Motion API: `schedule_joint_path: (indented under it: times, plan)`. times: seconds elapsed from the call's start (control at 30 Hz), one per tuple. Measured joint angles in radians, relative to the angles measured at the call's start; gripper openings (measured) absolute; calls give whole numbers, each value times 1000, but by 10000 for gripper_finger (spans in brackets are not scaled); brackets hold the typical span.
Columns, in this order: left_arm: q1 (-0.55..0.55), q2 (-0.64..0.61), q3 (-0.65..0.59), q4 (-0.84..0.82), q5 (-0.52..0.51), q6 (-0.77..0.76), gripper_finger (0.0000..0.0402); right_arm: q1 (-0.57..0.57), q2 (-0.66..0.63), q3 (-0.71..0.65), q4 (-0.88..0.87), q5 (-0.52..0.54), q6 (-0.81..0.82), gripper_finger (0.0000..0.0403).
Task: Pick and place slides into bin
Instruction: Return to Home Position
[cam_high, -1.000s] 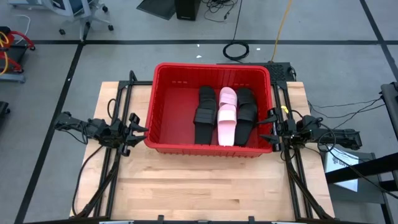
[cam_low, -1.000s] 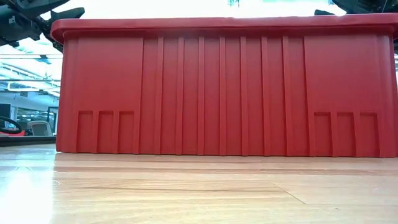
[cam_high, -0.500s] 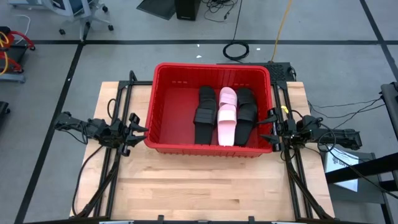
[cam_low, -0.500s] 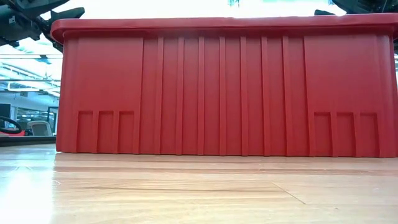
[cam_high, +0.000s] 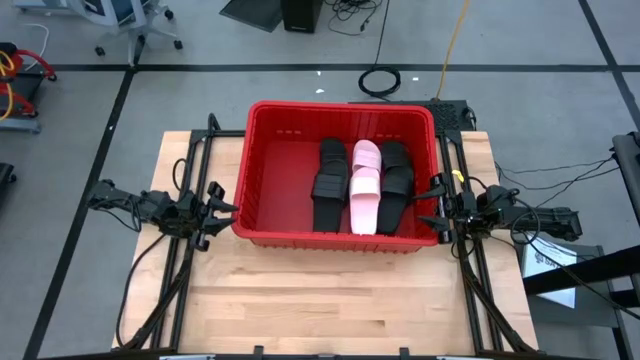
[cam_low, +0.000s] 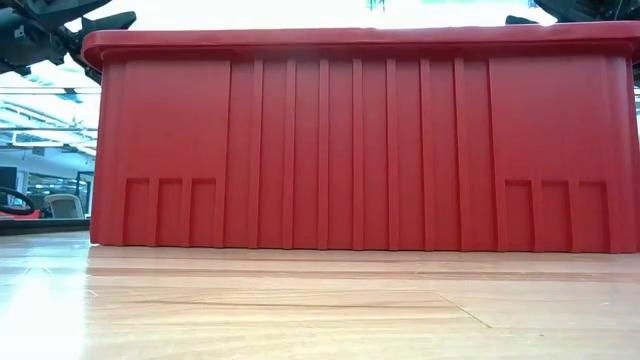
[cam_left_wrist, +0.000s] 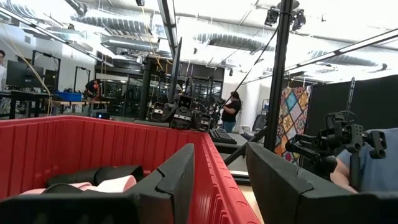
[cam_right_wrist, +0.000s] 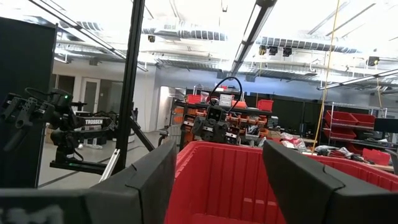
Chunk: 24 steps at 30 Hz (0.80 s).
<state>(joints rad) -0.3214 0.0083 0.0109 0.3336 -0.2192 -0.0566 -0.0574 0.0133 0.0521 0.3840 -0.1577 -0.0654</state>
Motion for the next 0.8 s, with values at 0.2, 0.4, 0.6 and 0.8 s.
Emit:
schedule_joint_path:
  times: [0.2,0.4,0.6,0.8]
  plan:
    - [0,0,0,0,0,0,147,0,0,0,0,0,0,233]
    - [-1,0,0,0,0,0,147,0,0,0,0,0,0,229]
    - [0,0,0,0,0,0,147,0,0,0,0,0,0,229]
    - [0,0,0,0,0,0,147,0,0,0,0,0,0,233]
